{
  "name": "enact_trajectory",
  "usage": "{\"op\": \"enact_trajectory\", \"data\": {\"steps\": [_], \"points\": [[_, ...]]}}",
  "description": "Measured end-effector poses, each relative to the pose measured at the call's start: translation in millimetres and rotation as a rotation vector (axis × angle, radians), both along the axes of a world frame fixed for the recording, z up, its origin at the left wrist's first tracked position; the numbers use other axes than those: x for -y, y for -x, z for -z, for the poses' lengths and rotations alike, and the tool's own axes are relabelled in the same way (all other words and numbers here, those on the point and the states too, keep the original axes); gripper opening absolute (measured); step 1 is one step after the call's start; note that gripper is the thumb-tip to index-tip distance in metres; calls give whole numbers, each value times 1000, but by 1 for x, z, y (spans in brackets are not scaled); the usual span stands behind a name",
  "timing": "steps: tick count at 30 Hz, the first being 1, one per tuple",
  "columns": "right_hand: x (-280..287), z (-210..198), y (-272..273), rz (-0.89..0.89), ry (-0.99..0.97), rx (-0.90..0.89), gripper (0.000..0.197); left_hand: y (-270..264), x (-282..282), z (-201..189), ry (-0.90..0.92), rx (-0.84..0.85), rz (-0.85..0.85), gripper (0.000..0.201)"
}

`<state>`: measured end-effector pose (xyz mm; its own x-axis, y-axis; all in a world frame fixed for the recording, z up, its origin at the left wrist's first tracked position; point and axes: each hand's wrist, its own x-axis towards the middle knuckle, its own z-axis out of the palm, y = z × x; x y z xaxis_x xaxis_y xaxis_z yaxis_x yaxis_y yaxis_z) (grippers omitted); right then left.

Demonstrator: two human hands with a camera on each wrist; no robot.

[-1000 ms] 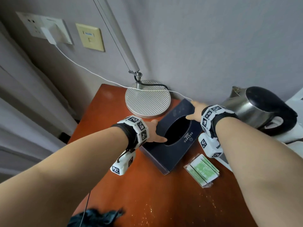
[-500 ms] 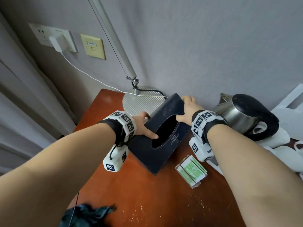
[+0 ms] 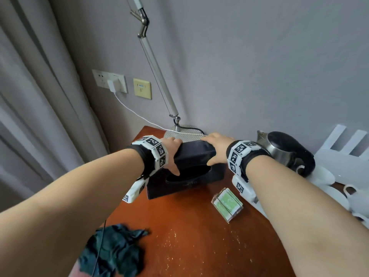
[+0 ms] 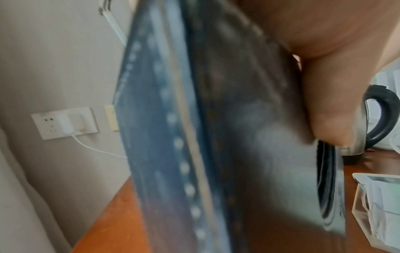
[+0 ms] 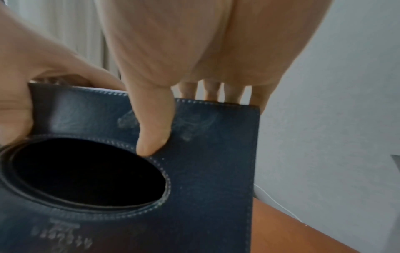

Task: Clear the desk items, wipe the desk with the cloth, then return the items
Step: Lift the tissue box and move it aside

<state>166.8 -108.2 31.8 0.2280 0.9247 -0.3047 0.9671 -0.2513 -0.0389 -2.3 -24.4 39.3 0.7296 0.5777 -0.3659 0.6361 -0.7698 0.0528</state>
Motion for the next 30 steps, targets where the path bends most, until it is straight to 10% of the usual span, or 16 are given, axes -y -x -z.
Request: {"op": "enact_trajectory", "data": {"steps": [11,18,30], "points": [[19,-16,62,-43,-88,10,84,75,-7,-8,-157,96,28,96],[-30,7,96,147,-116,18,77,108,-86,41,-16,203,-223,76],[-120,77,115,482,-183,-134,82,86,-200,84,28,307,-114,60]]}}
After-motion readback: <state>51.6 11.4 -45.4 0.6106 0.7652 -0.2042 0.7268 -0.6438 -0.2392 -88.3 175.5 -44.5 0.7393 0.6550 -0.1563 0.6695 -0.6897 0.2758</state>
